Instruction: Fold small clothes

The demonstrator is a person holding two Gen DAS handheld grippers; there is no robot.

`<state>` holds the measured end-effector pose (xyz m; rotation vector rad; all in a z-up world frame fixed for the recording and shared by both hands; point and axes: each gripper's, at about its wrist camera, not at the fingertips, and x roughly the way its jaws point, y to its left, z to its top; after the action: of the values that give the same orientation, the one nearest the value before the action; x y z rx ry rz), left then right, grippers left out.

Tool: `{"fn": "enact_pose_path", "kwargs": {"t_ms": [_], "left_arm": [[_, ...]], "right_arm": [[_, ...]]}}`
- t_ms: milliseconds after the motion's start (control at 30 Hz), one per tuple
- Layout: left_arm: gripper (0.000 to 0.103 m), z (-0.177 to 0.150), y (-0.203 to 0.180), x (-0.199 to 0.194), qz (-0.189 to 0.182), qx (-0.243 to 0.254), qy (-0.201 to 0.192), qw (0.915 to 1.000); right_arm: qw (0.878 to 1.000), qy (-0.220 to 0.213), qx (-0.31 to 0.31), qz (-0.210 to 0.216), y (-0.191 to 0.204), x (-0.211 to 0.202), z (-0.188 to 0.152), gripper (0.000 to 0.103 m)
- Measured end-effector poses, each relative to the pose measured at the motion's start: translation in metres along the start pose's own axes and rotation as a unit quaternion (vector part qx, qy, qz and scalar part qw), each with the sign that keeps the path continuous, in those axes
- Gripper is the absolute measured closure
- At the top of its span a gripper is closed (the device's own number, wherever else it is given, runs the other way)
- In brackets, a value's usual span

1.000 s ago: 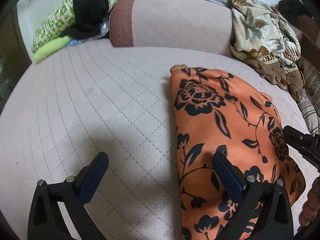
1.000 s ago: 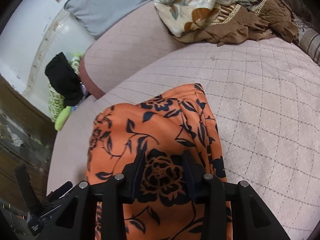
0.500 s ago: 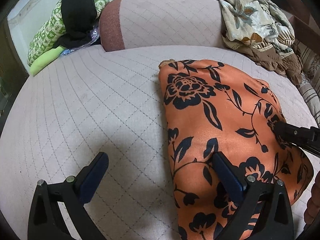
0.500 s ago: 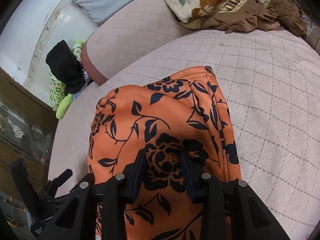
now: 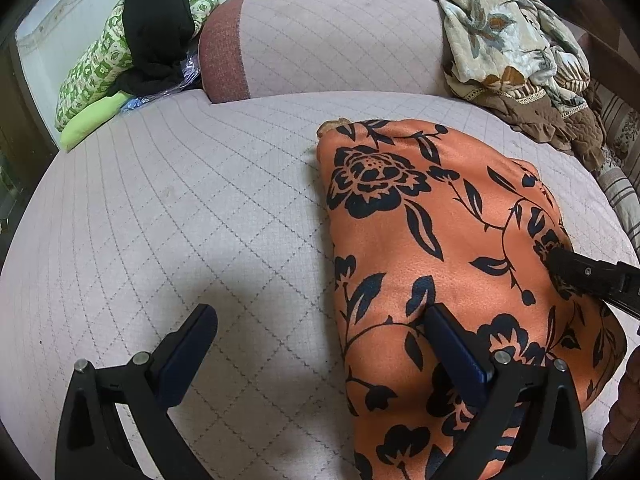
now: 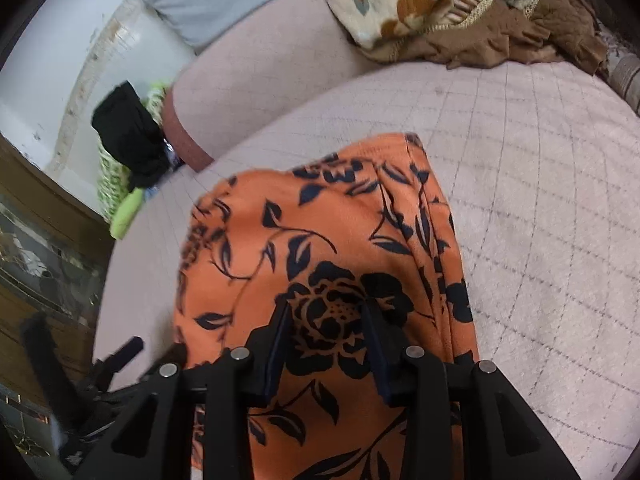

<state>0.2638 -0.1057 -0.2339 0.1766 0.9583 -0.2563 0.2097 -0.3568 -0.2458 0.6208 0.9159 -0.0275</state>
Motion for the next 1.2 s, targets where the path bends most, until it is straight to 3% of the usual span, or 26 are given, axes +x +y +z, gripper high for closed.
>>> {"fn": "enact_pose_path", "kwargs": {"t_ms": [500,1200], "left_arm": [[0.0,0.001,0.002,0.0,-0.005,0.0,-0.001,1.0],[0.0,0.001,0.001,0.005,-0.012,-0.004,-0.005,0.9999]], "right_arm": [[0.999,-0.038,0.012,0.002,-0.01,-0.029,0.009,0.063],[0.999,-0.024,0.026,-0.012,-0.035,-0.03,0.007,0.063]]}}
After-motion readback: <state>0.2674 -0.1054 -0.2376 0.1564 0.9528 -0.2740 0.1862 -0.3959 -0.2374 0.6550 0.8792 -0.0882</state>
